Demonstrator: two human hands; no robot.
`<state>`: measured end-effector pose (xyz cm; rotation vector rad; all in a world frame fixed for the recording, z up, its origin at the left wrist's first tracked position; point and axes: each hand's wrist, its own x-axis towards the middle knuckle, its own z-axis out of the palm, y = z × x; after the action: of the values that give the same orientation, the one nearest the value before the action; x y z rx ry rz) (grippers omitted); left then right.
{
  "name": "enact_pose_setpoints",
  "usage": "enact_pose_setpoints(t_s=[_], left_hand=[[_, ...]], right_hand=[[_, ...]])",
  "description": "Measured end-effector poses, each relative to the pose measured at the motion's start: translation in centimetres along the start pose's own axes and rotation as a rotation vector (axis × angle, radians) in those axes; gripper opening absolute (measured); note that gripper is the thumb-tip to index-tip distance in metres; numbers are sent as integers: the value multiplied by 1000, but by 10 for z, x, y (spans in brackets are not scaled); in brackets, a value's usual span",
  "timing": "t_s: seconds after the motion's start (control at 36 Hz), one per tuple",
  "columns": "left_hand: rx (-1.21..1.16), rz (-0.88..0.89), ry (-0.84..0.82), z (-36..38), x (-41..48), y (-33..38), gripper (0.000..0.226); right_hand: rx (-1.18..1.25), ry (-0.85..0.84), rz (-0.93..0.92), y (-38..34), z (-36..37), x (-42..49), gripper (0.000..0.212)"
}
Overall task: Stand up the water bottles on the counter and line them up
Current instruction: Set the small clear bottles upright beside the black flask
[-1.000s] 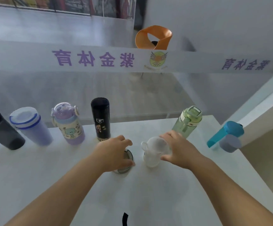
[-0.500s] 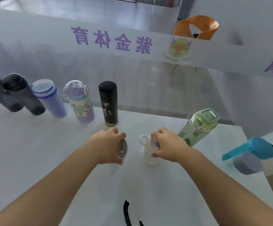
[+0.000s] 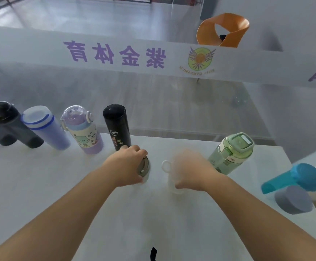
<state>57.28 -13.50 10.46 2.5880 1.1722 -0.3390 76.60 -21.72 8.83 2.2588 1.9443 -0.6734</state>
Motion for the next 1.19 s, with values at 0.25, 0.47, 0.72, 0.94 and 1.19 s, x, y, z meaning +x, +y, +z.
enact_pose_setpoints(t_s=[0.25,0.47,0.72,0.94,1.19], left_hand=[[-9,45,12,-18,56,-2,60],[0,66,10,-27,89,-3,57],[-19,80,20,-29,99,-3,62],[-42,75,21,-27,97,-6,63],[3,48,82,-36,80,-4,53]], right_hand=[[63,45,81,12,-21,36,71],[92,76,144,19,-27,57,68],[132,85,199,23,-30,68,57],[124,66,219,21,-31,71,52],[71,115,190,16,-46,58,59]])
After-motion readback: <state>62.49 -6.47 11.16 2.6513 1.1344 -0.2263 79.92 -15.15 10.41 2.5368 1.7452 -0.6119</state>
